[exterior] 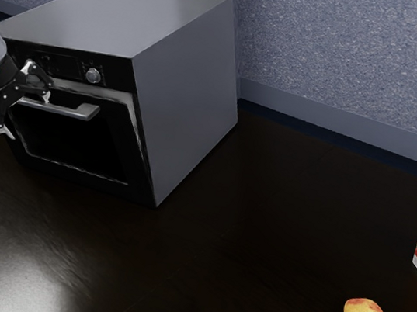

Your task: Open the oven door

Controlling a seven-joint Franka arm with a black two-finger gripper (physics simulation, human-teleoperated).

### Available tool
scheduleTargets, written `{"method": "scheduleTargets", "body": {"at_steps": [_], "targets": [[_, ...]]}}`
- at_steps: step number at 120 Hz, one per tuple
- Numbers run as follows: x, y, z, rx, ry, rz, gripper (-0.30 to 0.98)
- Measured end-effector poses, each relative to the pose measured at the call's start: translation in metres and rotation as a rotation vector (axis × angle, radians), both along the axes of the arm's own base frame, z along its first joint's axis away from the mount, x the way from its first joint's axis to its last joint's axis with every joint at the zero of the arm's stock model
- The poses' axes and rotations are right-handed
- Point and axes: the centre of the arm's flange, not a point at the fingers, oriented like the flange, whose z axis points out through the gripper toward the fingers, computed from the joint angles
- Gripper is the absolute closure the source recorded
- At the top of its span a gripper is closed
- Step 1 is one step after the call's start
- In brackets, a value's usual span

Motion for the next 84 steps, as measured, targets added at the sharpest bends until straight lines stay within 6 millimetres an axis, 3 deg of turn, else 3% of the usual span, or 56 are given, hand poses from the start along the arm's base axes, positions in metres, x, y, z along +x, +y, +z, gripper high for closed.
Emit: {"method": "scheduleTargets", "body": {"at_steps": [5,8,12,14,17,20,23,26,29,32,39,47,69,84], "targets": [[-0.090,-0.053,-0.021,0.015,-0.057,-0.048,0.11],[-0.126,-0.096,-0.023,0.073,-0.092,-0.090,0.09],[-0.148,-0.147,0.019,0.163,-0.177,-0.145,0.07],[-0.149,-0.160,0.060,0.195,-0.223,-0.135,0.07],[-0.126,-0.173,0.133,0.211,-0.260,-0.083,0.05],[-0.083,-0.184,0.191,0.197,-0.273,-0.027,0.05],[-0.021,-0.200,0.223,0.173,-0.262,0.009,0.04],[0.029,-0.216,0.234,0.149,-0.248,0.044,0.04],[0.065,-0.220,0.232,0.115,-0.222,0.106,0.03],[0.094,-0.211,0.219,0.068,-0.179,0.199,0.03],[0.149,-0.190,0.170,-0.020,-0.063,0.388,0.02],[0.195,-0.175,0.109,-0.084,0.067,0.563,0.01],[0.223,-0.158,0.044,-0.221,0.230,0.908,0.00],[0.225,-0.153,0.031,-0.272,0.275,1.079,0.00]]}}
